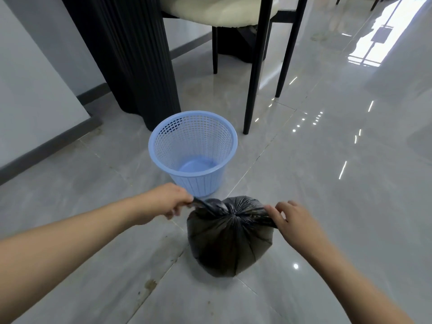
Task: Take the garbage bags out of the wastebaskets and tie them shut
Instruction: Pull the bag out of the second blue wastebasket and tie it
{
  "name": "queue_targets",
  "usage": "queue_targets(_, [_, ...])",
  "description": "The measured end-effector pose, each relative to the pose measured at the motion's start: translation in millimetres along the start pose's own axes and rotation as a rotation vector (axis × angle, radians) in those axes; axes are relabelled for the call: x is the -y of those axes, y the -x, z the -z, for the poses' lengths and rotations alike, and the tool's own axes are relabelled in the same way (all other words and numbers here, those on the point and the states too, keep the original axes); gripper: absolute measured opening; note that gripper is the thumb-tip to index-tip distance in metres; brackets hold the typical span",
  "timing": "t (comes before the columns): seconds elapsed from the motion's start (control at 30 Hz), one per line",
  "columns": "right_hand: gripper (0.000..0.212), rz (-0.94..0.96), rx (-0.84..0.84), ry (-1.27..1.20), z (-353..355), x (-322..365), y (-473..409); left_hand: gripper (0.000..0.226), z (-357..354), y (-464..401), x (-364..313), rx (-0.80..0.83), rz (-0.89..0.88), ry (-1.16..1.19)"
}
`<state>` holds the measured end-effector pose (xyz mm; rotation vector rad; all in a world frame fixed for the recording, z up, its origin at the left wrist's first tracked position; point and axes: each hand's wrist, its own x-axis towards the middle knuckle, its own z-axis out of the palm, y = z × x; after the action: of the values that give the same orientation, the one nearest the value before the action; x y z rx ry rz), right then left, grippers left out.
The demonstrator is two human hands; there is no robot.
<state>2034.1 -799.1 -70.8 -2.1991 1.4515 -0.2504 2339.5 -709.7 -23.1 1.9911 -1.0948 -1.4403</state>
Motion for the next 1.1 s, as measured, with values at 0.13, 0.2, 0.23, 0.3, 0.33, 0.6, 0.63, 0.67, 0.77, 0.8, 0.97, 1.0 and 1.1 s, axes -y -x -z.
queue_targets(0.13, [0.065,0.121,0.230,0.105,3.5,5.4,-8.0,0.033,-10.7,5.3,-20.7,0.261,-0.095,0.699])
queue_targets(0.2, [0.065,0.160,0.306,0.129,0.8,5.9,-8.6,0.041,-14.1,5.9,-27.0,0.316,-0.103,0.699])
queue_targets(0.23, [0.062,0.155,0.327,0.134,-0.1,4.4,-7.8,0.039,-14.4,4.7,-26.4,0.290,-0.075,0.668])
queue_targets(0.3, [0.054,0.087,0.338,0.052,0.0,-2.5,-8.2,0.031,-12.7,1.2,-21.3,0.142,0.010,0.471])
queue_targets(0.33, [0.052,0.036,0.347,-0.021,-0.1,-4.9,-8.5,0.027,-11.1,0.3,-17.4,0.058,0.057,0.338])
queue_targets(0.6, [0.043,-0.326,0.695,-0.875,12.6,5.4,-10.7,0.017,-16.4,9.5,-8.1,-0.061,-0.065,-0.864])
queue_targets(0.63, [0.039,-0.389,0.686,-0.988,14.9,5.3,-11.4,0.021,-19.8,12.3,-8.6,-0.082,-0.060,-0.984])
queue_targets(0.67, [0.035,-0.449,0.675,-1.117,15.1,6.0,-11.6,0.023,-23.0,14.2,-10.4,-0.139,-0.071,-1.115])
queue_targets(0.77, [0.022,-0.603,0.645,-1.623,8.8,15.7,-10.6,0.025,-35.4,22.4,-24.0,-0.297,-0.156,-1.457])
queue_targets(0.8, [0.018,-0.629,0.613,-1.762,6.1,20.8,-10.5,0.024,-39.4,26.4,-29.1,-0.319,-0.194,-1.506])
queue_targets(0.97, [0.009,-0.579,0.394,-1.947,-3.7,47.1,-14.8,0.015,-58.0,47.4,-52.4,-0.211,-0.551,-1.330])
queue_targets(1.0, [0.011,-0.559,0.380,-1.909,-6.8,51.4,-13.7,0.015,-60.7,48.9,-55.2,-0.210,-0.625,-1.288])
queue_targets(1.1, [0.017,-0.529,0.335,-1.789,-17.0,60.2,-7.3,0.021,-58.3,44.4,-57.7,-0.279,-0.728,-1.240])
